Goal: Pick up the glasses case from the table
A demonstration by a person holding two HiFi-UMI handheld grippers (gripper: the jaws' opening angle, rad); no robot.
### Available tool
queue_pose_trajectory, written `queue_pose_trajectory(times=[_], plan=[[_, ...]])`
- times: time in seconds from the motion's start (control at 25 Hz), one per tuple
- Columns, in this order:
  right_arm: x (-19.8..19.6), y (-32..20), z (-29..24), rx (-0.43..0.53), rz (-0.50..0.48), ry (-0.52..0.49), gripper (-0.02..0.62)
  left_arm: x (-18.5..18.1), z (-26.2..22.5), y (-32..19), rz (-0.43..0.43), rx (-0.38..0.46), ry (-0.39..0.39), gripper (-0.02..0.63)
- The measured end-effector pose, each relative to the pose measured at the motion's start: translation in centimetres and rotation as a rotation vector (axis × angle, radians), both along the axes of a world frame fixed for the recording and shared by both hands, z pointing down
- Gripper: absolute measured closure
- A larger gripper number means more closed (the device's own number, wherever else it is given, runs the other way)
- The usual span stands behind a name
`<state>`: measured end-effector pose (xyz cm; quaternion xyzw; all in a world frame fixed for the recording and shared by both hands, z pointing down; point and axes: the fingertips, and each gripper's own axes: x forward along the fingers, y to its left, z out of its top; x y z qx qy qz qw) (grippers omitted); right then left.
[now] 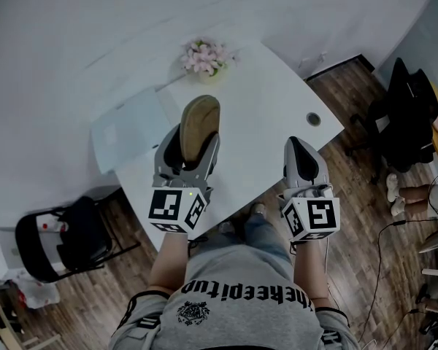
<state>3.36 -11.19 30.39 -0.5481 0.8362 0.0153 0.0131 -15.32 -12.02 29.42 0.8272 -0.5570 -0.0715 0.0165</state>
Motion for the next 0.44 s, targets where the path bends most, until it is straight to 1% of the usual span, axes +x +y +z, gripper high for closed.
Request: queue_pose_trajectory(times=[0.44], plan=[[-0.32,-0.06,-0.08,0.006,0.004,0.013,0.592,-0.14,-0.08,-0.20,0.010,0.009,0.007,0.296]])
